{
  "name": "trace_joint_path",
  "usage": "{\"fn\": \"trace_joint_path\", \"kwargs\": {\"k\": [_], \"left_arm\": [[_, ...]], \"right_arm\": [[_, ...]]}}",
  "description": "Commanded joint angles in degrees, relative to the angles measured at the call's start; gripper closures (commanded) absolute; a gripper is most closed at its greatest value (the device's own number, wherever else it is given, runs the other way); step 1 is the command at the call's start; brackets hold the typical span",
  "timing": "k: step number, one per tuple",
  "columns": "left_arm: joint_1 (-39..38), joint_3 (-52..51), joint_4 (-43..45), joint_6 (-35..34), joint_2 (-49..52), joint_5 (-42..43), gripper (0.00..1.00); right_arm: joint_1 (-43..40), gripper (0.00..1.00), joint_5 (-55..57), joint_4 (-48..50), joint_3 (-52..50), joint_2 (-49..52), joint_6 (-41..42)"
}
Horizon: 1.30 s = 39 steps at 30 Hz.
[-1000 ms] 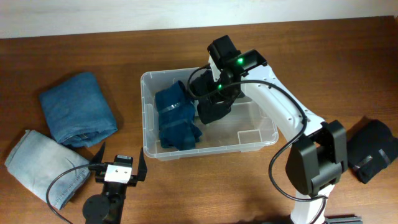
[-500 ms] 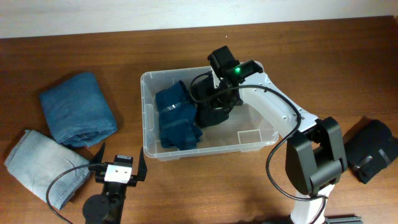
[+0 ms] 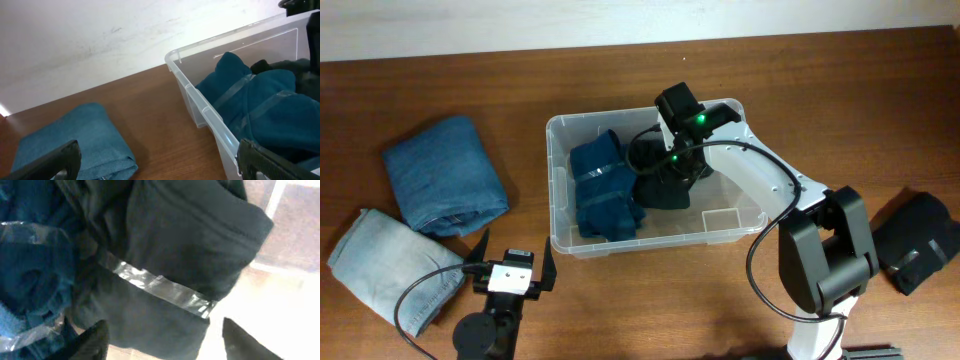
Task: Pack container
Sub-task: 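Carry the black bundle into the box beside the teal bundle, release, then withdraw the right gripper from the box toward the right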
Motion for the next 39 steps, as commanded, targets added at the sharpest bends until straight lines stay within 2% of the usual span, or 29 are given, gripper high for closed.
{"fn": "trace_joint_path", "kwargs": {"k": [1, 3, 5, 14, 16, 20, 21, 22, 28, 33, 39], "left_arm": [[-0.2, -0.4, 0.2, 1.0, -0.3, -0.2, 0.01], [-0.2, -0.4, 0.2, 1.0, -0.3, -0.2, 0.01], [-0.2, -0.4, 0.2, 1.0, -0.3, -0.2, 0.01], [-0.2, -0.4, 0.2, 1.0, -0.3, -0.2, 0.01], [-0.2, -0.4, 0.2, 1.0, -0.3, -0.2, 0.01], [-0.2, -0.4, 0.2, 1.0, -0.3, -0.2, 0.01], [-0.2, -0.4, 0.2, 1.0, -0.3, -0.2, 0.01], [-0.2, -0.4, 0.2, 1.0, -0.3, -0.2, 0.01], [-0.2, -0.4, 0.2, 1.0, -0.3, -0.2, 0.01], [-0.2, -0.4, 0.2, 1.0, -0.3, -0.2, 0.01], [-0.2, -0.4, 0.2, 1.0, -0.3, -0.2, 0.01]], "right_arm": [[-0.5, 0.15, 3.1, 0.0, 0.3, 0.0, -4.6], [-1.0, 0.05, 3.1, -0.7, 1.4, 0.0, -5.6], [-1.5, 0.01, 3.1, -1.7, 2.8, 0.0, -6.2], [-2.1, 0.0, 3.1, -8.8, 11.9, 0.0, -7.6], [-2.1, 0.13, 3.1, -9.1, 11.9, 0.0, -7.6], [-2.2, 0.82, 3.4, -8.9, 11.4, 0.2, -7.6], [-2.1, 0.92, 3.5, -8.7, 11.2, 0.2, -7.6], [-2.1, 0.96, 3.5, -8.4, 11.0, 0.3, -7.6], [-2.0, 0.96, 3.2, -4.6, 7.1, 0.7, -7.4], [-2.2, 0.96, 1.5, -6.1, 8.7, -0.7, -7.4], [-7.8, 0.95, 3.2, -20.3, 22.7, -7.1, -5.7]]}}
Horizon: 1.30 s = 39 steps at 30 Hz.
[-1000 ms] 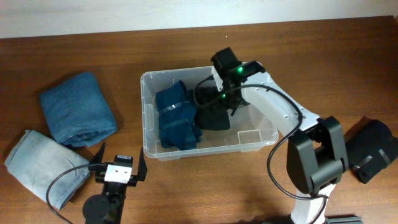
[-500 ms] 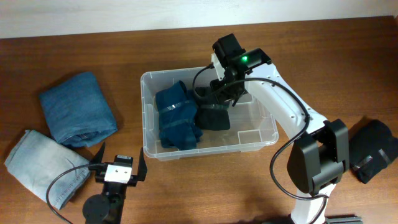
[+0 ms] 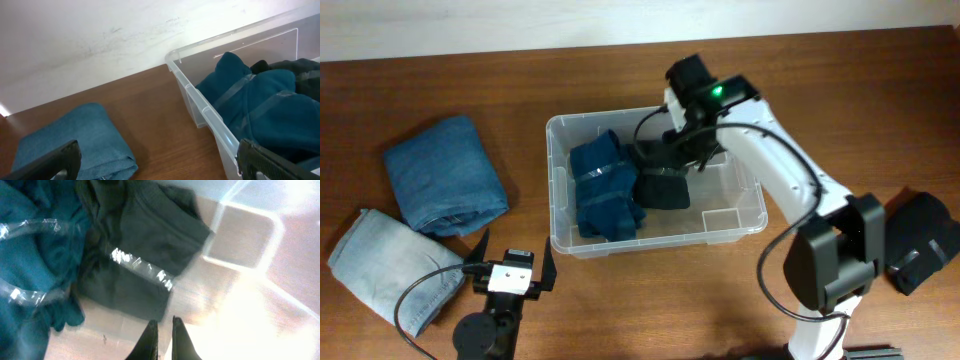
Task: Pack container
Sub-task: 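Withdraw the right gripper from the box toward the right, then grasp the second taped black bundle with the right gripper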
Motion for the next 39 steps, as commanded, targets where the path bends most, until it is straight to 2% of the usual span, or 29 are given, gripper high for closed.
{"fn": "trace_joint_path", "kwargs": {"k": [1, 7, 12, 13, 15, 17, 24, 31, 34, 36, 38, 39], "left_arm": [[-0.2, -0.4, 0.2, 1.0, -0.3, -0.2, 0.01], [-0.2, -0.4, 0.2, 1.0, -0.3, -0.2, 0.01], [-0.2, -0.4, 0.2, 1.0, -0.3, -0.2, 0.01], [-0.2, -0.4, 0.2, 1.0, -0.3, -0.2, 0.01], [-0.2, -0.4, 0.2, 1.0, -0.3, -0.2, 0.01], [-0.2, -0.4, 0.2, 1.0, -0.3, -0.2, 0.01], [-0.2, -0.4, 0.2, 1.0, -0.3, -0.2, 0.01], [-0.2, -0.4, 0.2, 1.0, -0.3, -0.2, 0.01], [-0.2, -0.4, 0.2, 1.0, -0.3, -0.2, 0.0], [-0.2, -0.4, 0.2, 1.0, -0.3, -0.2, 0.01], [-0.2, -0.4, 0.2, 1.0, -0.3, -0.2, 0.0], [-0.2, -0.4, 0.2, 1.0, -0.3, -0.2, 0.0]], "right_arm": [[-6.2, 0.95, 1.7, -5.9, 9.7, -7.3, 2.4], [-20.8, 0.95, 2.3, -12.9, 12.5, -10.5, 4.2], [-36.0, 0.95, 2.3, -17.5, 12.5, -10.8, 4.1], [-38.5, 0.92, 2.3, -17.9, 12.5, -10.8, 4.1], [-48.6, 0.85, 2.3, -18.7, 12.4, -10.8, 4.1], [-55.7, 0.84, 2.3, -18.9, 12.4, -10.8, 4.1], [-70.2, 0.82, 1.4, -18.9, 9.7, -10.7, 5.3], [-75.9, 0.69, 1.4, -14.3, 2.8, -10.7, 6.5], [-77.5, 0.36, 1.4, -10.7, -2.3, -10.7, 6.5], [-78.5, 0.24, 1.4, -8.3, -6.1, -10.7, 6.5], [-79.3, 0.02, 1.5, -5.1, -10.6, -10.7, 6.4], [-79.6, 0.01, 1.5, -3.2, -13.0, -10.7, 6.4]]}}
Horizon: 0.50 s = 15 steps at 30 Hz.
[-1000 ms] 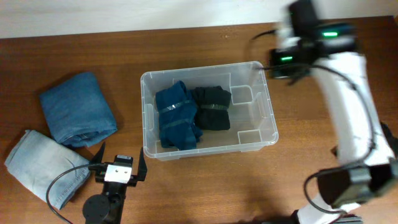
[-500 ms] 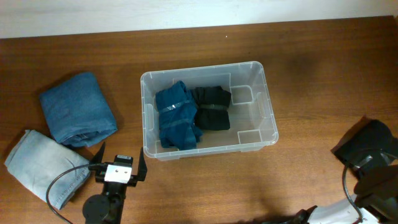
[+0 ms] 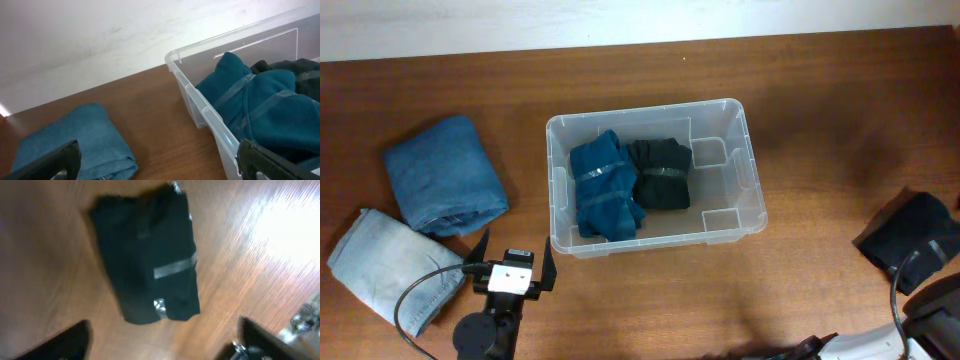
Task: Pack container
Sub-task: 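Grasp the second taped black bundle with the right gripper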
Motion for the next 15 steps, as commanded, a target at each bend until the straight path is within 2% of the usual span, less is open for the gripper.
{"fn": "trace_joint_path", "kwargs": {"k": [1, 8, 15], "left_arm": [[-0.2, -0.4, 0.2, 1.0, -0.3, -0.2, 0.01], [-0.2, -0.4, 0.2, 1.0, -0.3, -0.2, 0.01], [-0.2, -0.4, 0.2, 1.0, -0.3, -0.2, 0.01]], "right_arm": [[-1.2, 0.01, 0.2, 4.6, -6.9, -0.2, 0.5], [-1.7, 0.01, 1.1, 17.2, -19.5, 0.0, 0.3], [-1.7, 0.02, -0.9, 28.3, -27.2, 0.3, 0.0]]}}
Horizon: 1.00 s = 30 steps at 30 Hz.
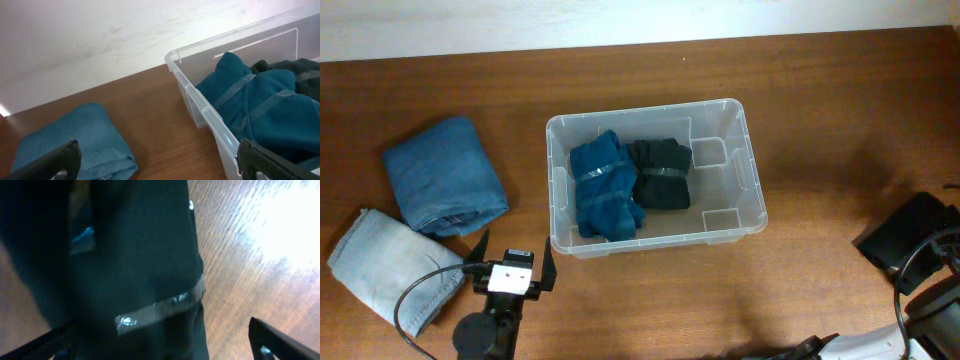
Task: Pack container
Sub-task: 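Grasp the second taped black bundle with the right gripper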
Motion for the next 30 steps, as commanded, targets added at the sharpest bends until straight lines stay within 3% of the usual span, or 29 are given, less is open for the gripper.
{"fn": "trace_joint_path", "kwargs": {"k": [1, 14, 15, 19, 22, 30], "left_arm": [[-0.2, -0.4, 0.2, 1.0, -0.3, -0.2, 0.01], [-0.2, -0.4, 0.2, 1.0, -0.3, -0.2, 0.01], [-0.2, -0.4, 0.2, 1.0, -0.3, -0.2, 0.01], [-0.2, -0.5, 0.2, 1.0, -0.3, -0.2, 0.01], [-0.2, -0.4, 0.2, 1.0, -0.3, -0.2, 0.0], [-0.2, -0.4, 0.2, 1.0, -0.3, -0.2, 0.01]], "right_arm": [[-0.3, 0.02, -0.7, 3.6, -2.7, 0.4, -0.2], [-0.3, 0.02, -8.5, 9.2, -3.2, 8.1, -2.1], [-0.3, 0.06, -9.0, 9.2, -3.2, 8.1, -2.1], [-0.3, 0.37, -10.5, 8.4, -3.1, 8.0, -2.1], [-0.3, 0.51, -11.8, 6.1, -1.8, 8.0, -1.2], [1.0, 0.64, -15.8, -10.1, 13.4, 6.8, -2.0]]}}
